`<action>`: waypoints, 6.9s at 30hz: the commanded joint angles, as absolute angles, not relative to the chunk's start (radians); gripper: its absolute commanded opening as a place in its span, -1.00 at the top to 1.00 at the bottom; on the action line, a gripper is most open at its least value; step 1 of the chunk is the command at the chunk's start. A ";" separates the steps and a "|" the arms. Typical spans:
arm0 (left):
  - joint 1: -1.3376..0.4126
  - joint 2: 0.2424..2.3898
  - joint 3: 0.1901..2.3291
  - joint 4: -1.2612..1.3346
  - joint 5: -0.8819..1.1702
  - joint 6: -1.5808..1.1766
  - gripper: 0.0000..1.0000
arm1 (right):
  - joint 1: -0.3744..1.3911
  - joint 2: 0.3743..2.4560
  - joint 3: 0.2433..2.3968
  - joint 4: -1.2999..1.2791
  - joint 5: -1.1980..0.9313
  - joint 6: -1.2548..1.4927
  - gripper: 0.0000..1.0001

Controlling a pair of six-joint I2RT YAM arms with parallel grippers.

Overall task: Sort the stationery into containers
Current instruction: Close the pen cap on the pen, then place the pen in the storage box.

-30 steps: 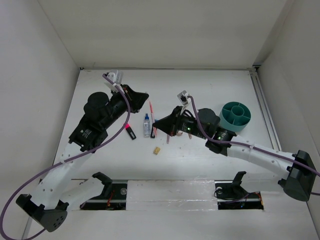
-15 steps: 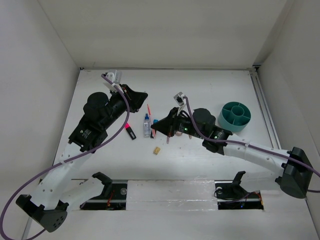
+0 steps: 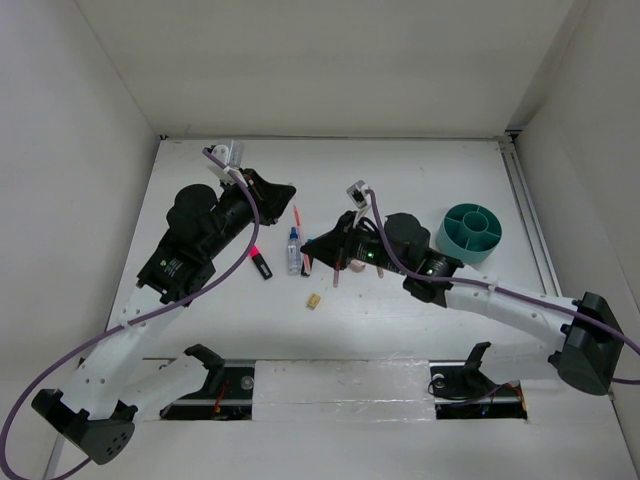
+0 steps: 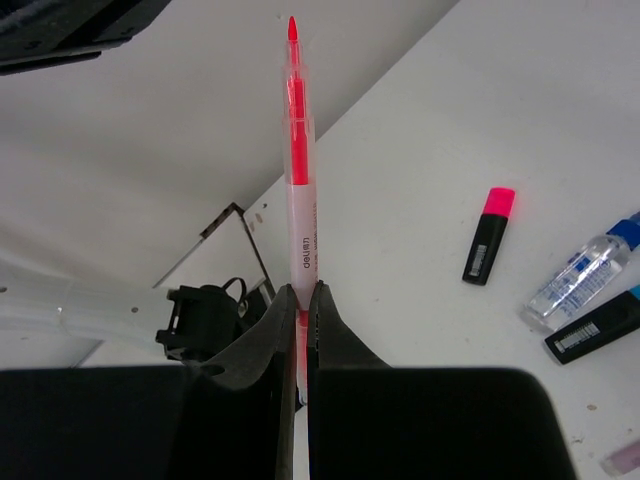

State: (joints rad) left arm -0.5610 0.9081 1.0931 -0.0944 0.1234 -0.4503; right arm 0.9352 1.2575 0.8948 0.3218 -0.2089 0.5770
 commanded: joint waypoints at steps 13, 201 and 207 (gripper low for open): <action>-0.555 0.910 1.092 -0.055 0.138 -0.443 1.00 | 0.910 1.255 0.960 0.364 -0.213 0.552 1.00; -0.565 0.948 1.029 -0.433 -0.298 -0.466 -1.00 | -0.002 1.138 0.687 0.160 0.437 0.422 1.00; -0.565 0.957 1.029 -0.433 -0.288 -0.466 -1.00 | -0.002 1.149 0.666 0.170 0.437 0.431 1.00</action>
State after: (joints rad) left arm -0.5613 0.9565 1.0378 -0.4538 -0.3008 -0.4789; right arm 0.0059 1.1477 0.6701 0.1196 0.4377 0.4164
